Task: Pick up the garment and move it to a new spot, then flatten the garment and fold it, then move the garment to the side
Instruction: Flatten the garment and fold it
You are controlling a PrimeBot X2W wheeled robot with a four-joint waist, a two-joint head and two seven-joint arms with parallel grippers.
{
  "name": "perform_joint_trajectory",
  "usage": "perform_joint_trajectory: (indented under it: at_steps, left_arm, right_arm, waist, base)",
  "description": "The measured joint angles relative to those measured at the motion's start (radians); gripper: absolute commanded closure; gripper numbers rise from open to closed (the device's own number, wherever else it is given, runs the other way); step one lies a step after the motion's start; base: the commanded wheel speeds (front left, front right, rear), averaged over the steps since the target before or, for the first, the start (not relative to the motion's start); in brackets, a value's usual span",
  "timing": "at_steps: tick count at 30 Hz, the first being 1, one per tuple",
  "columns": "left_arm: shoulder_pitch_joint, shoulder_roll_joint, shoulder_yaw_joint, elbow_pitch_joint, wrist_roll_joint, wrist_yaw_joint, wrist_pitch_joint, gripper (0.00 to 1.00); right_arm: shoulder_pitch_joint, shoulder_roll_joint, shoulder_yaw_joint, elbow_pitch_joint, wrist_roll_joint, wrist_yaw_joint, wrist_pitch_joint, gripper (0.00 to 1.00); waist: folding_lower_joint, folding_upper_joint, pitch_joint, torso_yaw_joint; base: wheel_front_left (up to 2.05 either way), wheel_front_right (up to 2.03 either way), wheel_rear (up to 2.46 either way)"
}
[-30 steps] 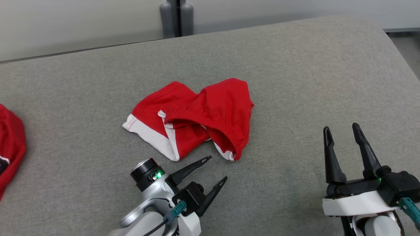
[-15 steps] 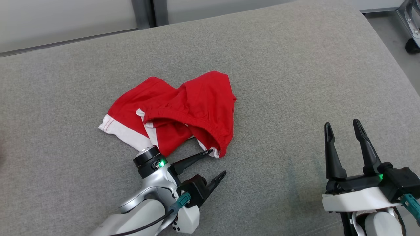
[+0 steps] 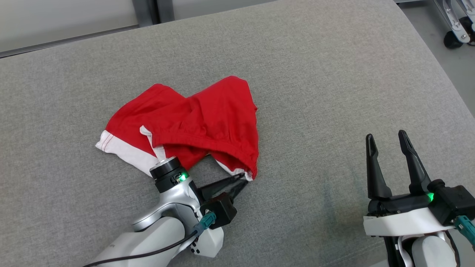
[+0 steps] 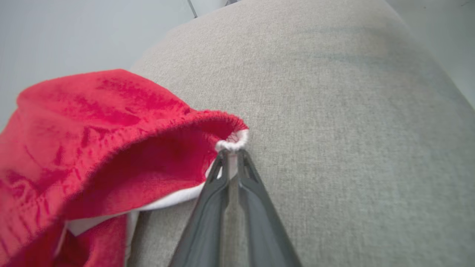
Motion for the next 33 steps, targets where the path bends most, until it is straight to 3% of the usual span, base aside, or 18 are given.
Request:
perform_joint_trajectory:
  at_steps: [15,18,19,20,21,22,28,33]
  left_arm:
    - [-0.03,0.007,-0.038,-0.014,-0.016,0.007,0.0,1.0]
    - [-0.032,0.016,-0.048,-0.015,-0.003,0.03,0.0,1.0]
    - [-0.036,0.02,-0.058,-0.003,0.011,0.039,0.0,0.87]
    - [-0.037,0.024,-0.067,0.007,0.018,0.043,0.0,0.56]
    - [-0.038,0.028,-0.074,0.011,0.024,0.047,0.0,0.17]
    - [-0.042,0.032,-0.081,0.012,0.032,0.053,0.0,0.0]
    - [-0.056,0.044,-0.113,0.006,0.046,0.074,0.0,0.0]
    - [-0.07,0.052,-0.152,0.008,0.057,0.068,0.0,0.0]
  right_arm:
    - [-0.01,0.0,0.006,0.007,0.026,0.0,0.0,0.0]
    - [-0.009,0.0,0.006,0.01,0.028,0.0,0.0,0.0]
    - [-0.009,0.0,0.005,0.011,0.031,0.0,0.0,0.0]
    - [-0.009,0.0,0.005,0.012,0.035,0.0,0.0,0.0]
    - [-0.008,0.0,0.005,0.013,0.035,0.0,0.0,0.0]
    - [-0.007,0.0,0.005,0.013,0.035,0.0,0.0,0.0]
    - [0.0,0.0,0.002,0.014,0.039,0.0,0.0,0.0]
    - [0.001,0.0,0.001,0.014,0.043,0.0,0.0,0.0]
  waist:
    - [0.0,0.0,-0.008,-0.018]
    - [0.0,0.0,-0.016,-0.021]
    - [0.0,0.0,-0.019,-0.022]
    - [0.0,0.0,-0.022,-0.023]
    - [0.0,0.0,-0.025,-0.024]
    - [0.0,0.0,-0.027,-0.025]
    - [0.0,0.0,-0.037,-0.032]
    - [0.0,0.0,-0.041,-0.033]
  base:
    - [0.0,0.0,0.0]
    - [0.0,0.0,0.0]
    - [0.0,0.0,0.0]
    - [0.0,0.0,0.0]
    - [0.0,0.0,0.0]
    - [0.0,0.0,0.0]
    - [0.0,0.0,0.0]
    - [0.0,0.0,0.0]
